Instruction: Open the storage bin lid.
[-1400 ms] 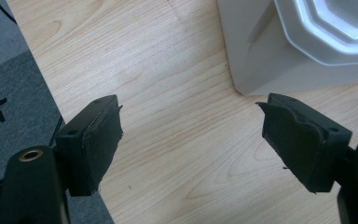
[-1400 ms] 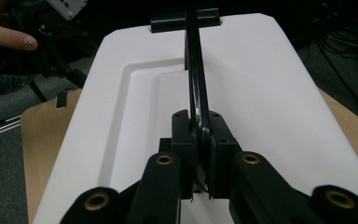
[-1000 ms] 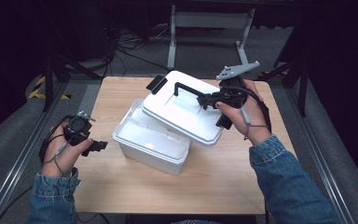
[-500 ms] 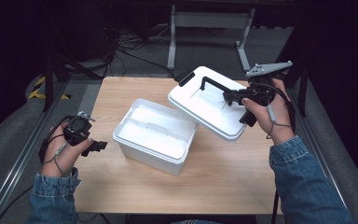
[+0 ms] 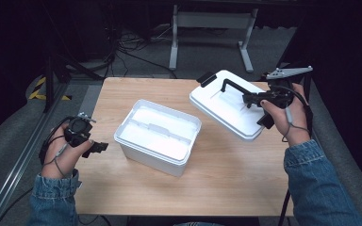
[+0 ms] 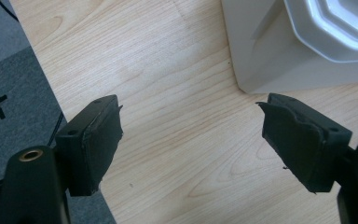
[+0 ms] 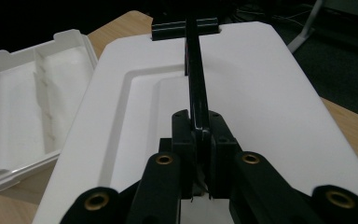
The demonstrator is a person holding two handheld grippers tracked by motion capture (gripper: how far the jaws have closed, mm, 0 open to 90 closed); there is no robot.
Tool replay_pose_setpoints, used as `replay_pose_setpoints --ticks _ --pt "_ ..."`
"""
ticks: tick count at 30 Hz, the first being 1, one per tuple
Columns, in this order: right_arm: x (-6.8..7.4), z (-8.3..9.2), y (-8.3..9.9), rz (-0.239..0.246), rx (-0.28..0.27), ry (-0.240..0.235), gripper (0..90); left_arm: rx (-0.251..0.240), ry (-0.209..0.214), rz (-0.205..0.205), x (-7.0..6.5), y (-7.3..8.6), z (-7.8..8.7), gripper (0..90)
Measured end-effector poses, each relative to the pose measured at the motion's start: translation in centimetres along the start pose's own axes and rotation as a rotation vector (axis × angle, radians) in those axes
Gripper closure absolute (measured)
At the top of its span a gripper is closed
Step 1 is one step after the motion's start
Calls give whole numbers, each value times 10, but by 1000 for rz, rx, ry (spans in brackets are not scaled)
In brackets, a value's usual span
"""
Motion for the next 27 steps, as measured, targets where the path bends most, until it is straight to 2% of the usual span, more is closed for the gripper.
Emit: replay_pose_setpoints --ticks 1,7,12,21,27 --pt "-7 0 6 -11 9 15 846 3 1 4 0 0 0 207" --pt "-20 -5 20 -35 40 41 846 2 0 1 0 0 -1 207" --pt "-32 -17 36 -54 73 52 846 5 3 -6 0 0 -1 207" --pt "-45 -40 65 -71 140 62 846 10 4 -11 -1 -1 -3 206" --pt "-51 -51 81 -95 159 64 845 12 5 -5 -2 -1 -4 206"
Point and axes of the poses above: each handheld gripper's, and its own axes: z roughly backward along the jaws, y roughly out of its underside, x roughly to its left, the point moved 2 cm from there along -z, roughly forward along the jaws, and after that the axes turned 4 degrees about z, right-handed, at the moved point
